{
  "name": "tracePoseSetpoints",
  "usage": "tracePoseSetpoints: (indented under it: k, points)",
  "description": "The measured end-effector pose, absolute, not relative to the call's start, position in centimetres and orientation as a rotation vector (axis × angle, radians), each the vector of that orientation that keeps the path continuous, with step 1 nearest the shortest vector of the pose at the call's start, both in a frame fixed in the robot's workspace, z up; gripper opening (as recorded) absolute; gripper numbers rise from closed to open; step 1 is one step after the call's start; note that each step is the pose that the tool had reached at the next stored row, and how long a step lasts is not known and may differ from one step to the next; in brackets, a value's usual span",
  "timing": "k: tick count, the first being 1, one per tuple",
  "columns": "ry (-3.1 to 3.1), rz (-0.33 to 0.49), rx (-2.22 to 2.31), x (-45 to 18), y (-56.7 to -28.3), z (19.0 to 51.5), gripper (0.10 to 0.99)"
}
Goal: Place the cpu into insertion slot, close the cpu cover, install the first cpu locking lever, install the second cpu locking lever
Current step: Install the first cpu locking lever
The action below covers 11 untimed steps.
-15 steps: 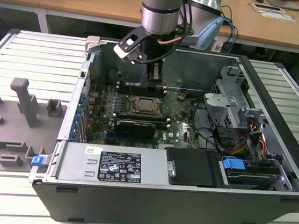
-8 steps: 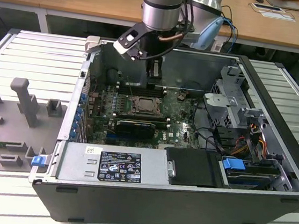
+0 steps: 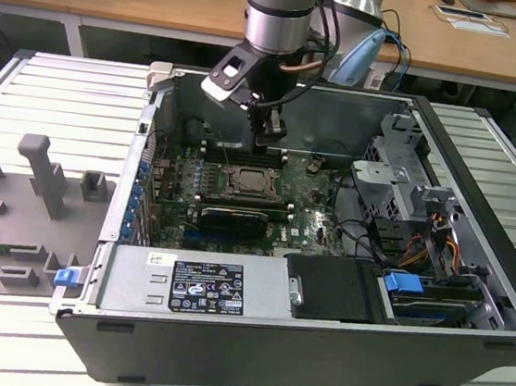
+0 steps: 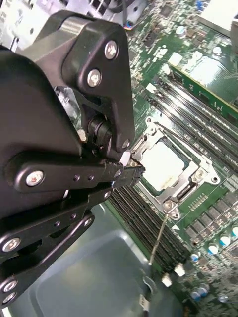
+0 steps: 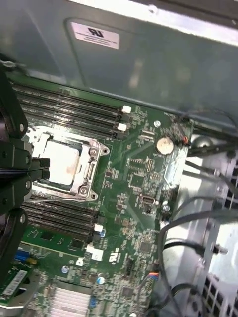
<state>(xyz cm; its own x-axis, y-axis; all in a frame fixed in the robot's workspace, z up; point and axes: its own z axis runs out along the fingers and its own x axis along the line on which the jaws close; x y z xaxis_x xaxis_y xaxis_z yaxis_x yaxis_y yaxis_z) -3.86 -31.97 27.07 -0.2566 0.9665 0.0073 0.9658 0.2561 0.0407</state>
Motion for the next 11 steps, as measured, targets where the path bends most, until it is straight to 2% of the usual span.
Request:
tracePoseSetpoints:
  k: [11]
  points:
    - [2.695, 0.059, 1.583, -4.03, -31.96, 26.99, 0.106]
